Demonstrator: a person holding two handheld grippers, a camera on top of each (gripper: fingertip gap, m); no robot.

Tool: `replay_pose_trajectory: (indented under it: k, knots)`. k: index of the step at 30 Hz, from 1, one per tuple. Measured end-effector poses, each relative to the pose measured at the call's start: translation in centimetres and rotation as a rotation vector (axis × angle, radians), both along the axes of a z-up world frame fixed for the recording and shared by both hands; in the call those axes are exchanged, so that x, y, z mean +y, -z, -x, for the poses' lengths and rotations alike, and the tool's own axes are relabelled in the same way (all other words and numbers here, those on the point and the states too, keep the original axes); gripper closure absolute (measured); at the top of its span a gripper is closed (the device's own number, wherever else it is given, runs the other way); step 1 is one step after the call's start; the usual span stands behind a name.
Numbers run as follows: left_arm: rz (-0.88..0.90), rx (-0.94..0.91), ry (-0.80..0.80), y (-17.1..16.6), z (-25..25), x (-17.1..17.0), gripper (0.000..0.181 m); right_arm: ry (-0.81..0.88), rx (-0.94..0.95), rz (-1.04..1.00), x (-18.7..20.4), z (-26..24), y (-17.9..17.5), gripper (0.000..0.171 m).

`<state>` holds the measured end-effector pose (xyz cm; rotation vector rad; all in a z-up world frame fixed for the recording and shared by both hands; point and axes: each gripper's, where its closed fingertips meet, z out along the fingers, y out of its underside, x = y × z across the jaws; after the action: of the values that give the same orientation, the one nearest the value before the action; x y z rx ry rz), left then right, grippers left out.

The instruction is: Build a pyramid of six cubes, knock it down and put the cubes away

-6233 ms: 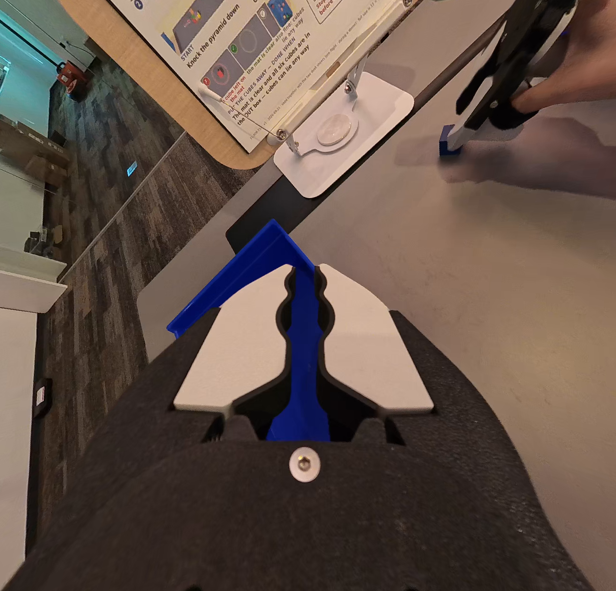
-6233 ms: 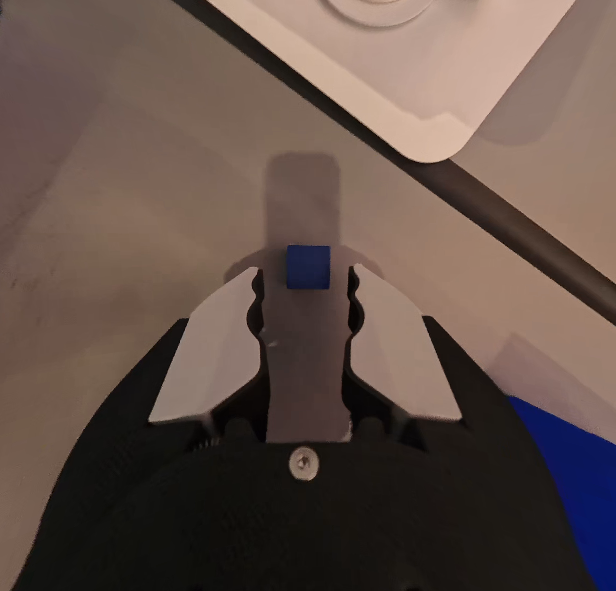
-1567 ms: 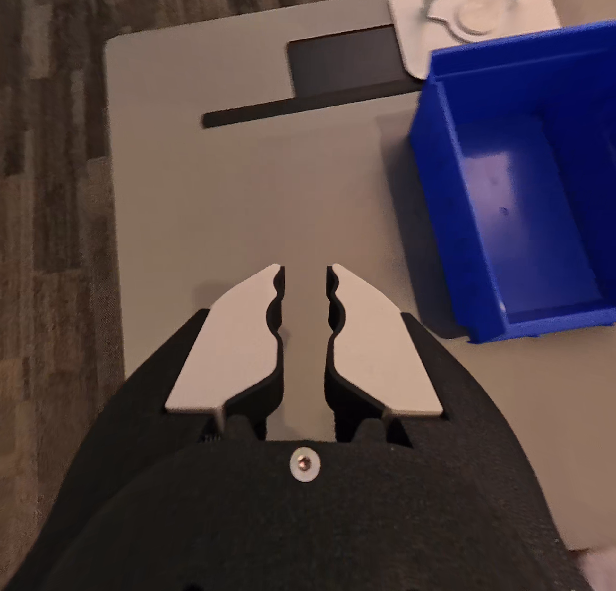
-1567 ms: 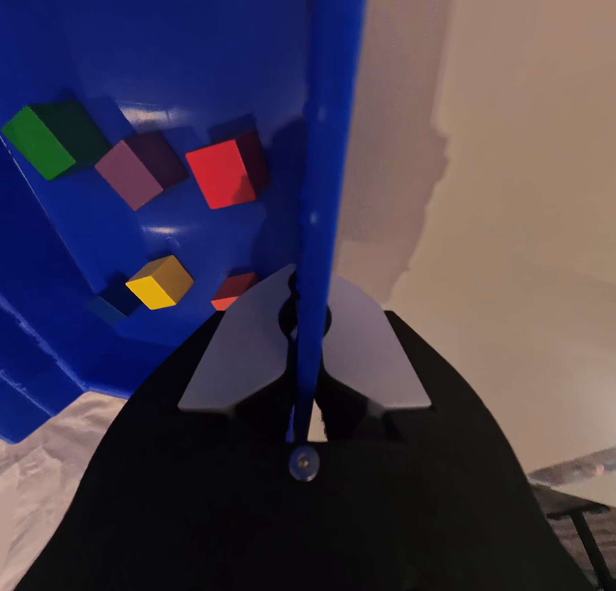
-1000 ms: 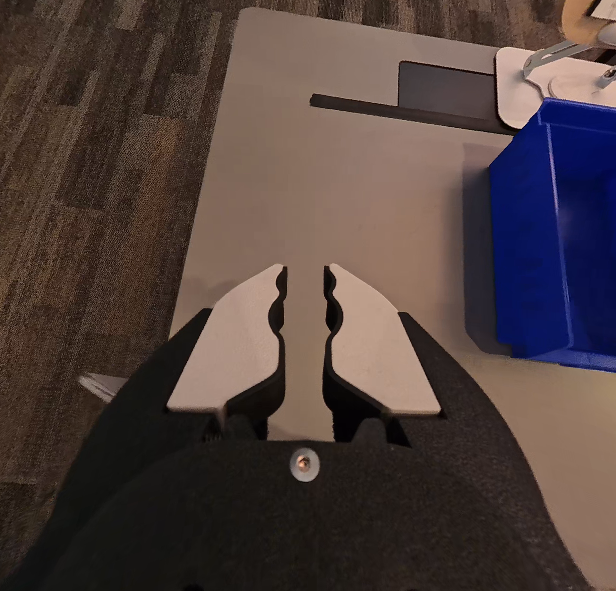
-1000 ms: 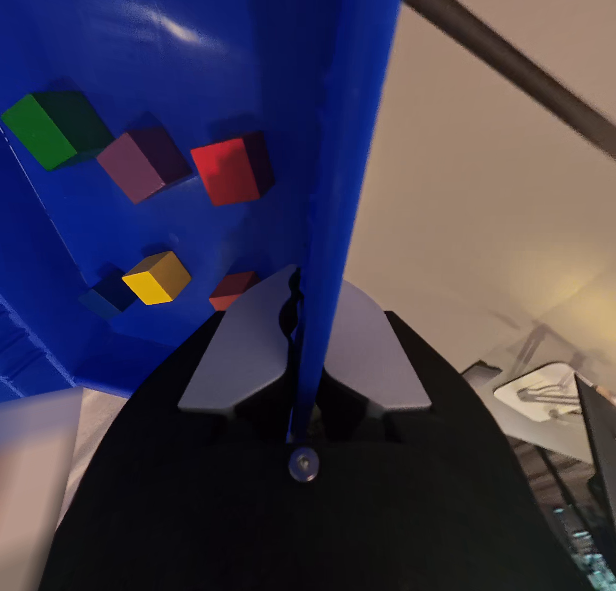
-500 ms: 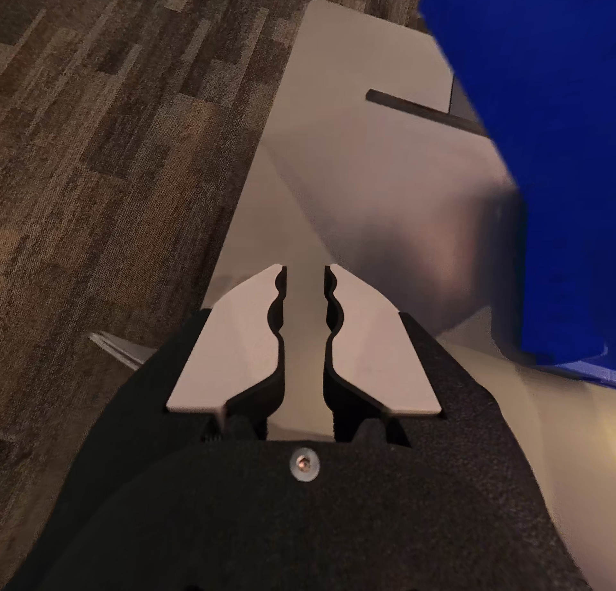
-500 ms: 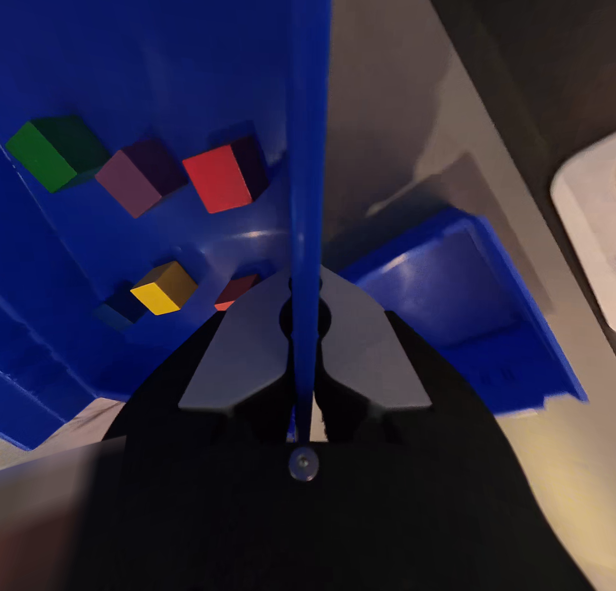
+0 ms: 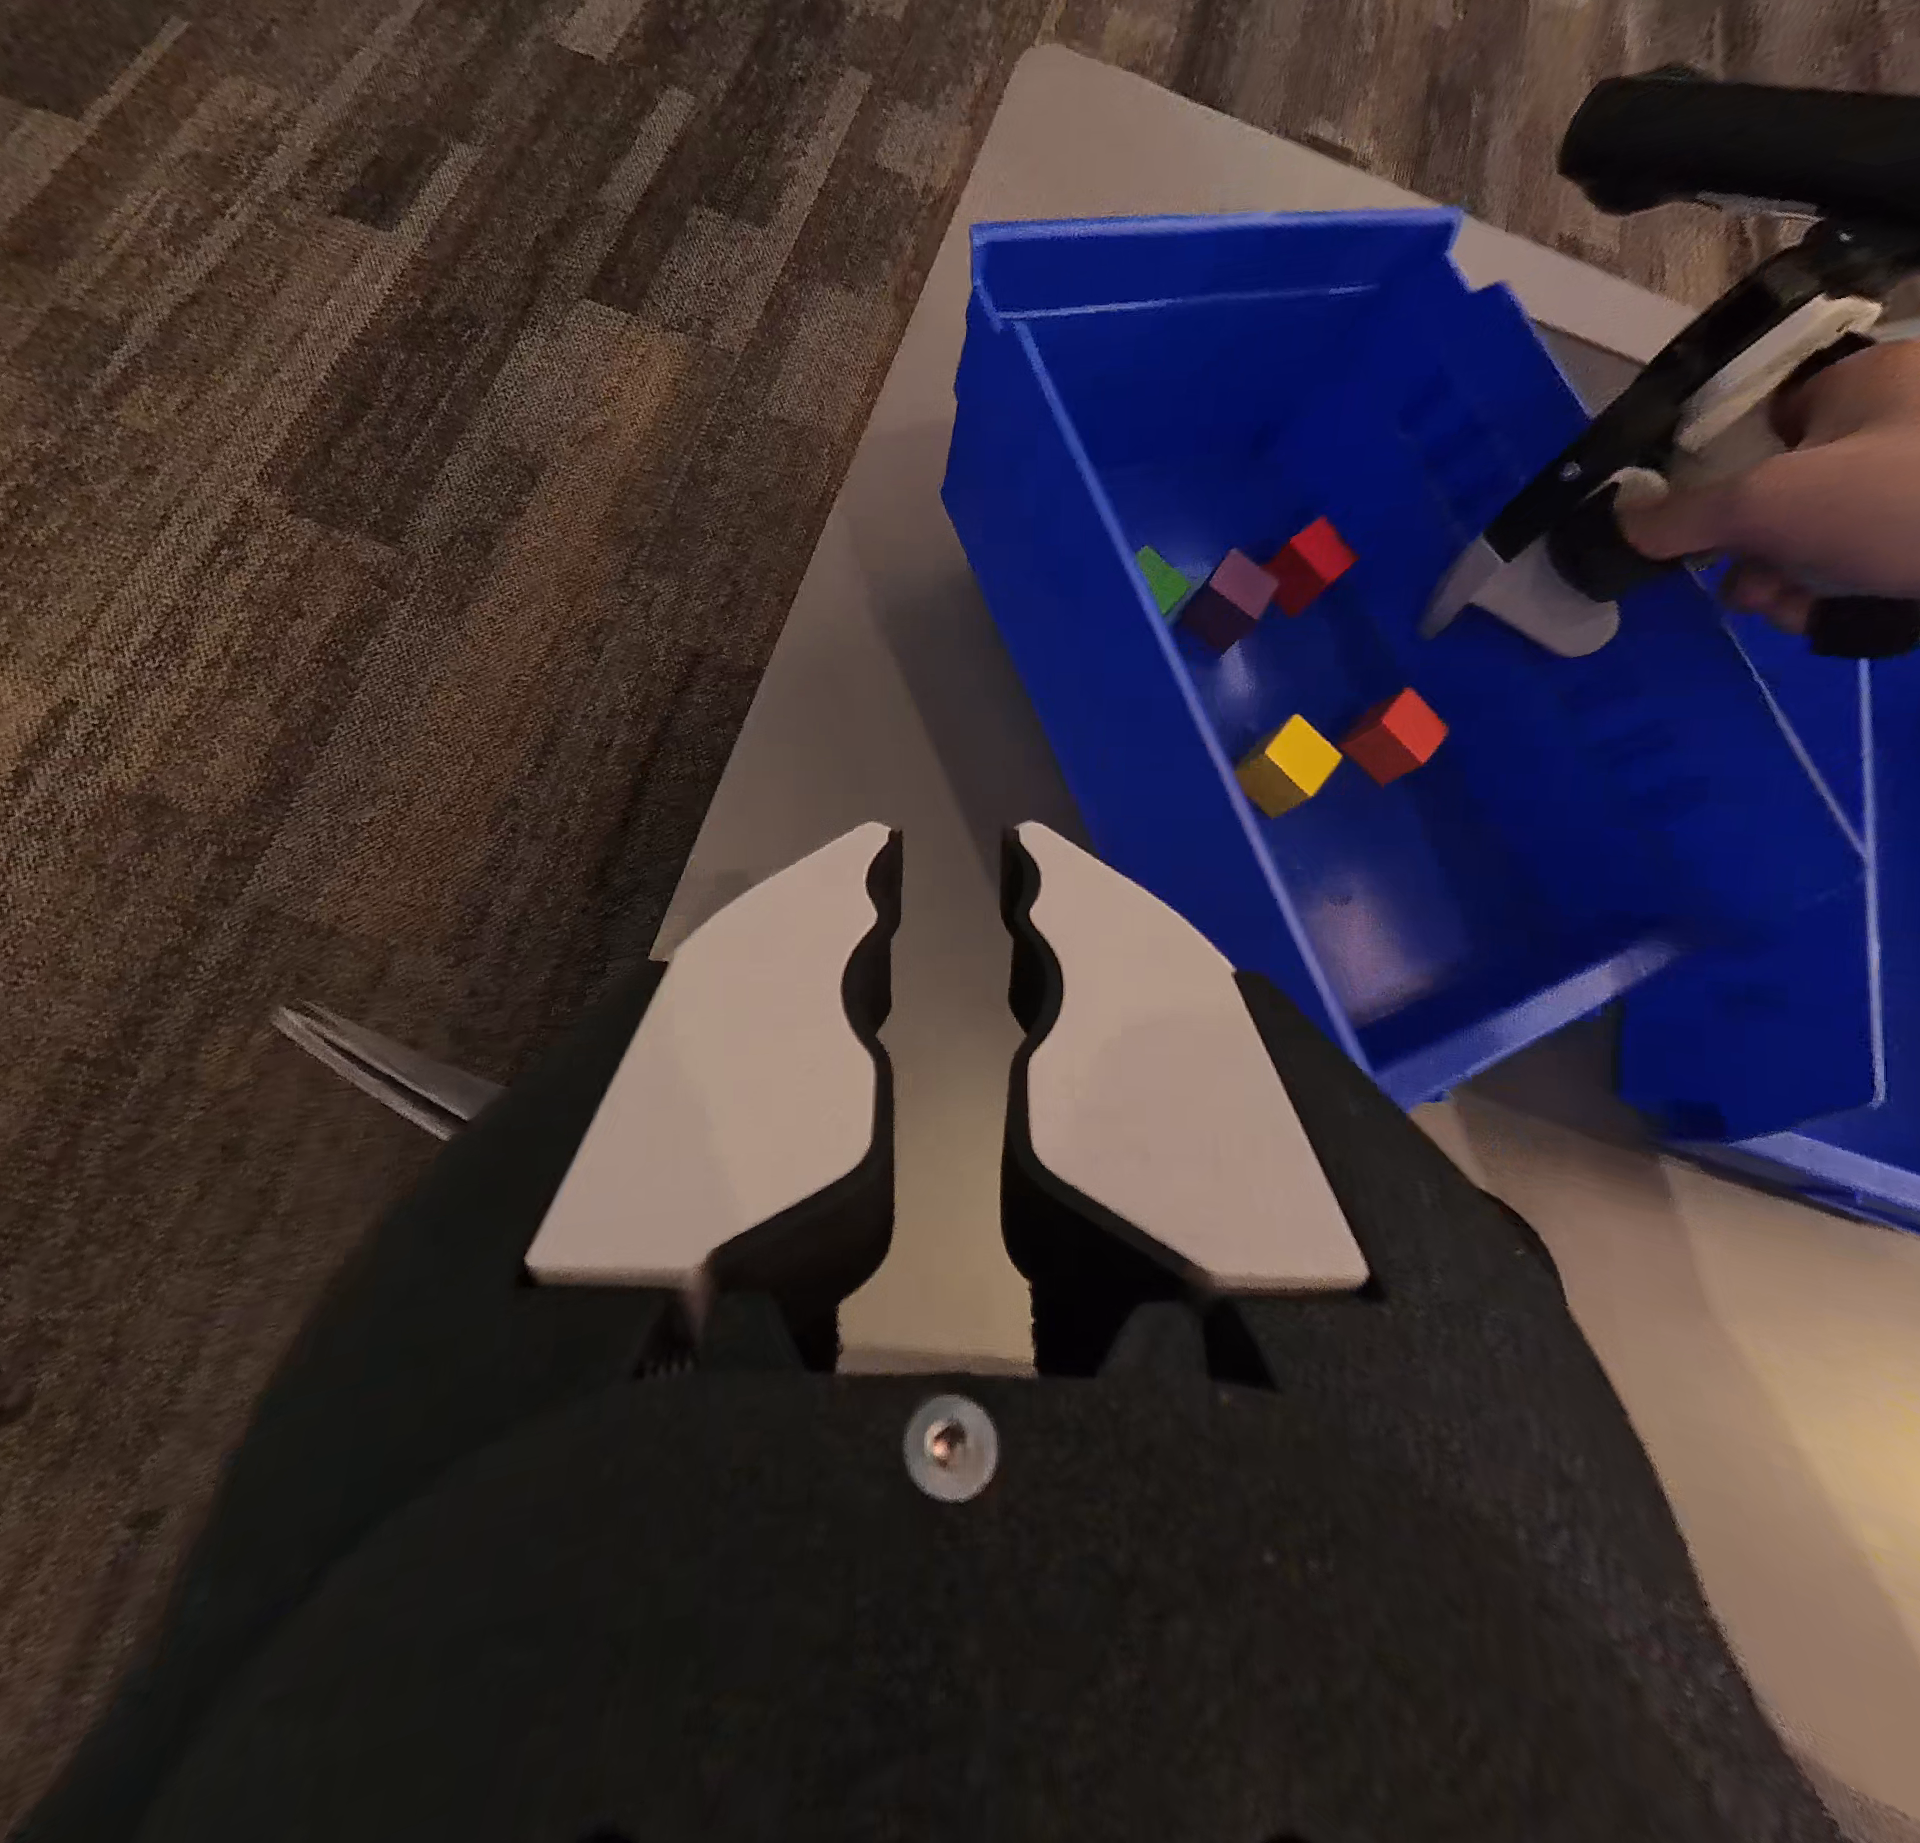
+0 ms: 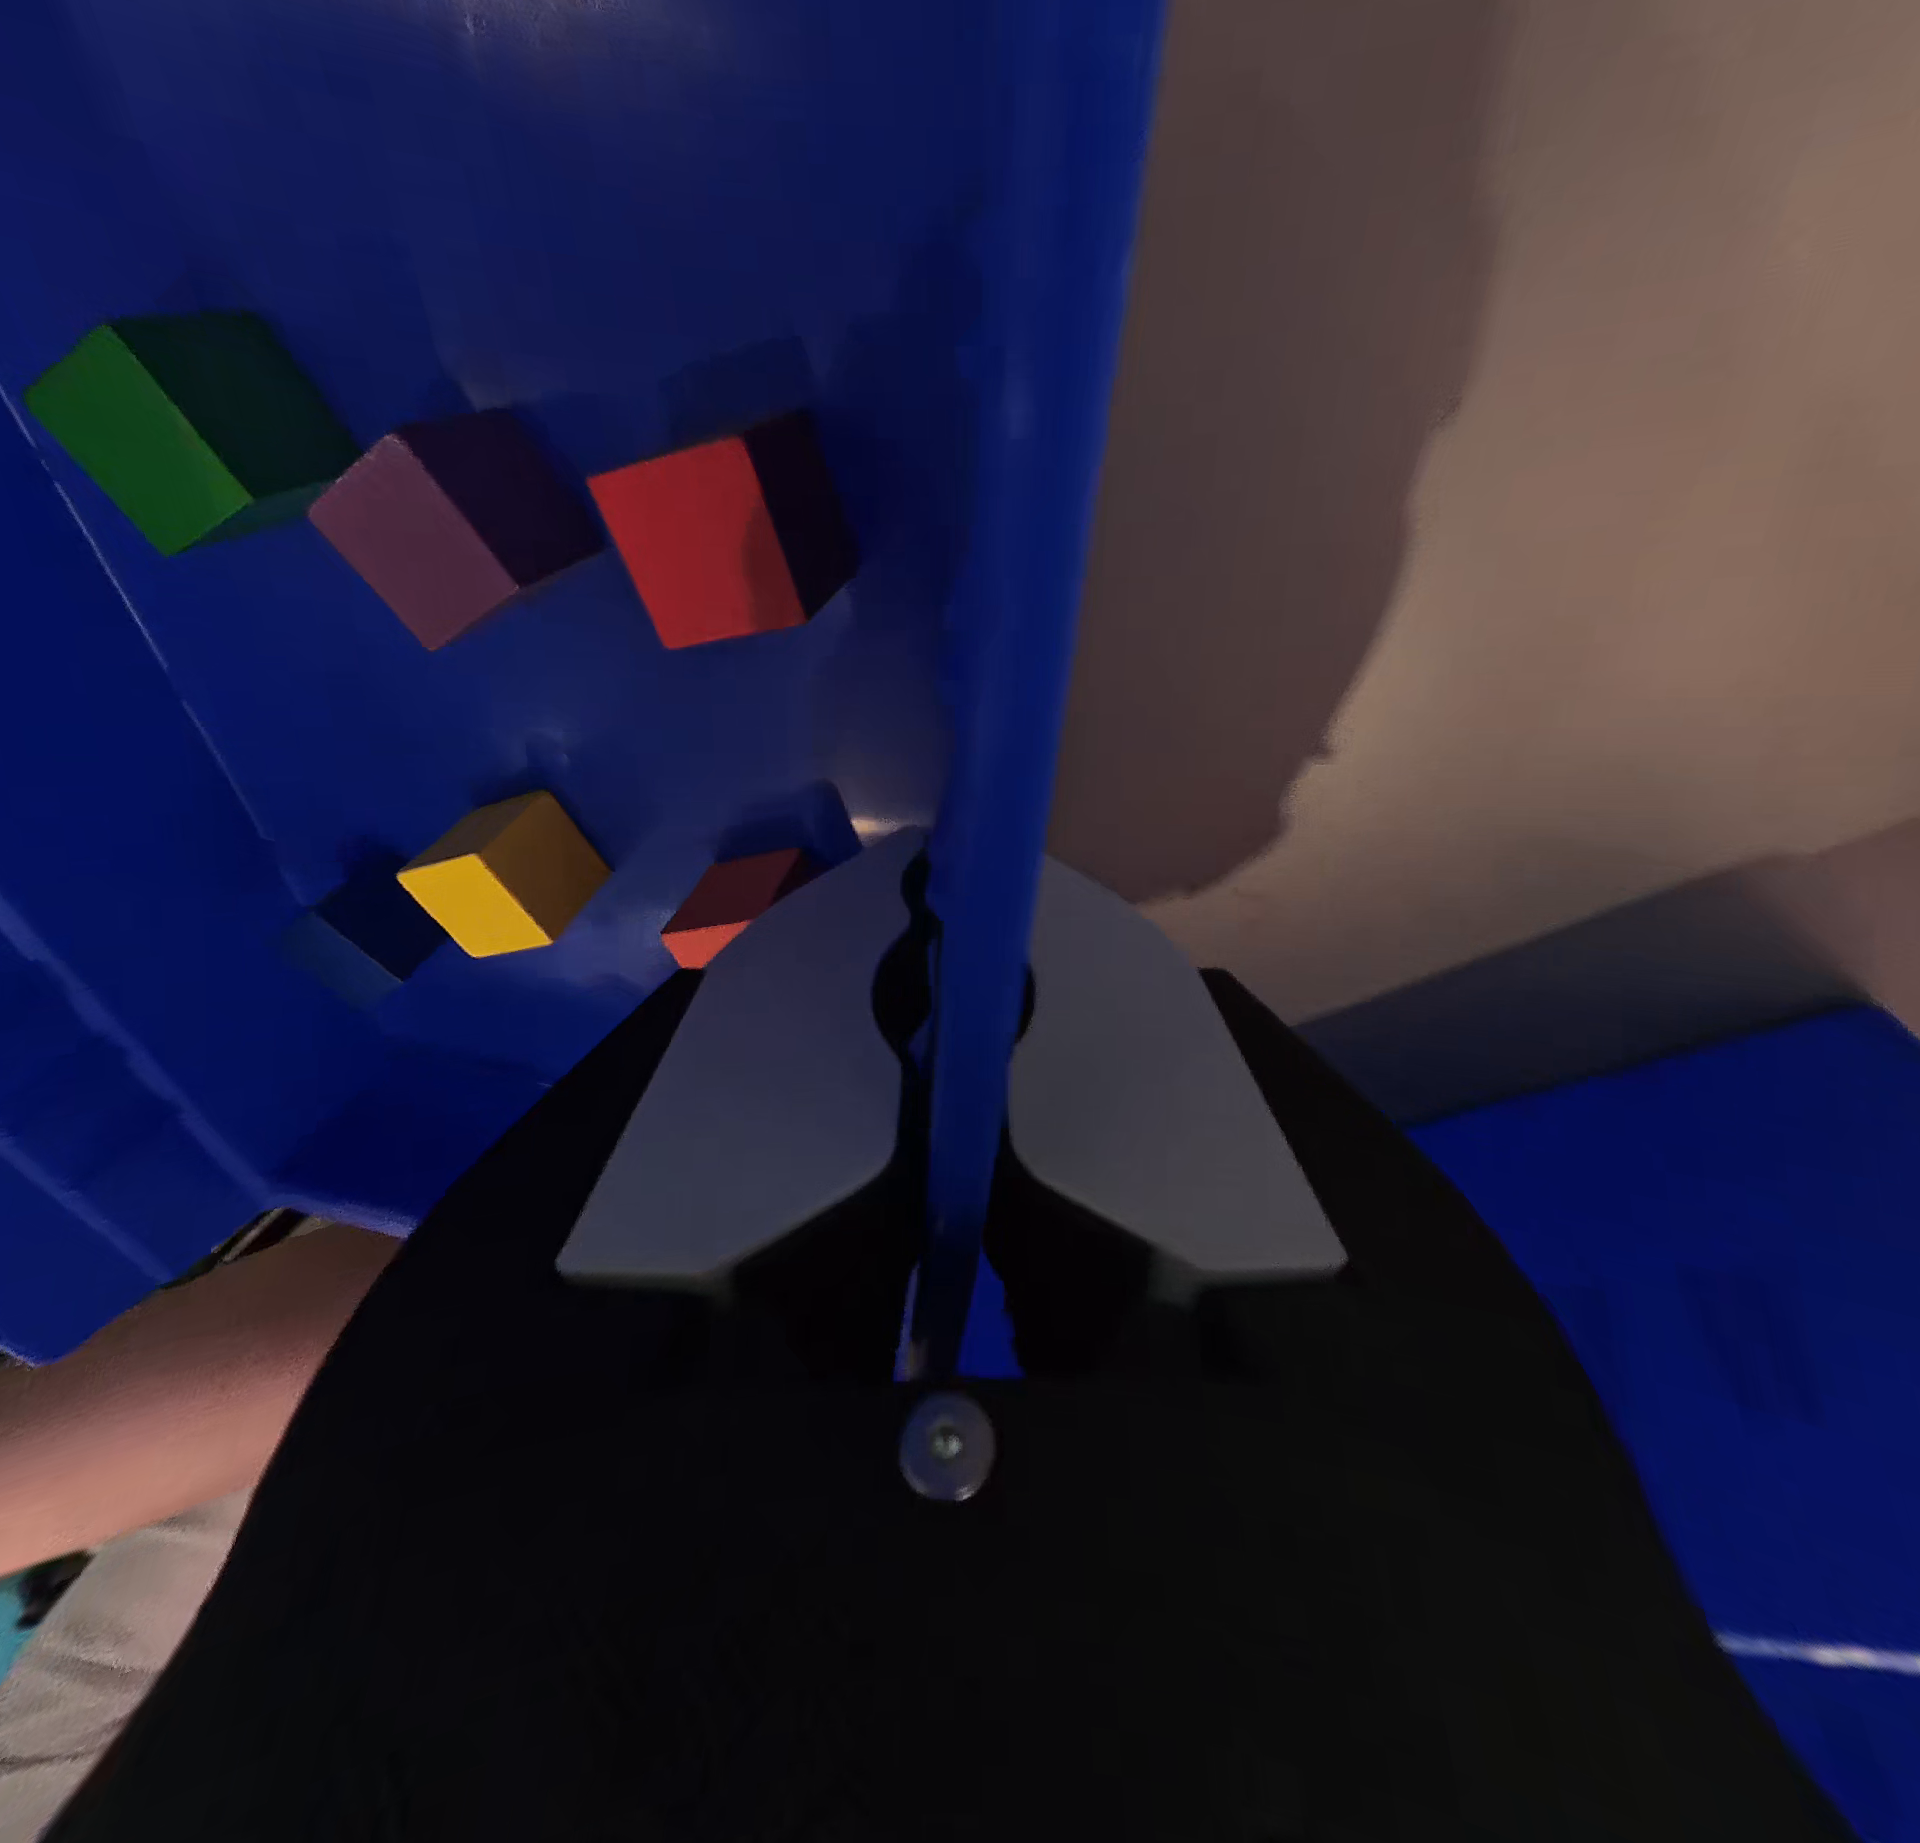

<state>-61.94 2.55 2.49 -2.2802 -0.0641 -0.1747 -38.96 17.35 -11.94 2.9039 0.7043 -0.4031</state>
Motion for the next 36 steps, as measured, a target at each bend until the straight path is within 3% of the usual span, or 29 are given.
replay_pose_trajectory:
  k: [4, 8, 11, 13, 15, 17, 20, 24, 30, 33, 36]
  knots:
    - [-0.013, 0.011, 0.02, -0.4, -0.7, 0.4, 0.163, 0.024, -0.018, 0.006, -0.3, -0.9, 1.5, 0.164]
    - [-0.004, 0.024, 0.027, -0.4, -0.9, 0.5, 0.163, -0.001, 0.015, -0.048, 0.0, -0.8, 0.5, 0.149]
    - [-0.003, 0.025, 0.019, -0.5, -0.9, 0.6, 0.162, -0.089, 0.023, -0.27, 1.5, -2.1, -3.7, 0.142]
    - [-0.006, 0.021, 0.017, -0.6, -1.0, 0.6, 0.162, -0.149, 0.02, -0.531, 2.3, -4.3, -8.7, 0.139]
    - [-0.006, 0.027, 0.024, -0.7, -1.2, 0.7, 0.162, -0.115, -0.045, -0.795, 1.8, -9.4, -13.9, 0.133]
    - [-0.006, 0.028, 0.033, -0.7, -1.5, 0.8, 0.162, 0.012, -0.156, -0.935, -0.3, -17.0, -16.4, 0.117]
    - [-0.001, 0.023, 0.034, -0.6, -1.8, 1.1, 0.162, 0.289, -0.266, -0.882, -4.7, -28.4, -14.1, 0.1]
    - [0.014, 0.044, 0.037, -0.6, -2.4, 1.6, 0.161, 0.448, -0.115, -0.537, -9.4, -32.4, -5.8, 0.099]
    - [0.018, 0.129, 0.066, -1.4, -4.1, 1.6, 0.161, 0.399, 0.053, -0.266, -11.5, -30.7, -0.3, 0.146]
    - [-0.003, 0.166, 0.118, -2.2, -6.1, 1.8, 0.161, 0.406, 0.04, -0.25, -11.3, -32.8, -0.3, 0.16]
    - [0.008, 0.215, 0.172, -2.3, -7.9, 2.0, 0.16, 0.4, 0.024, -0.243, -11.8, -36.7, -0.2, 0.164]
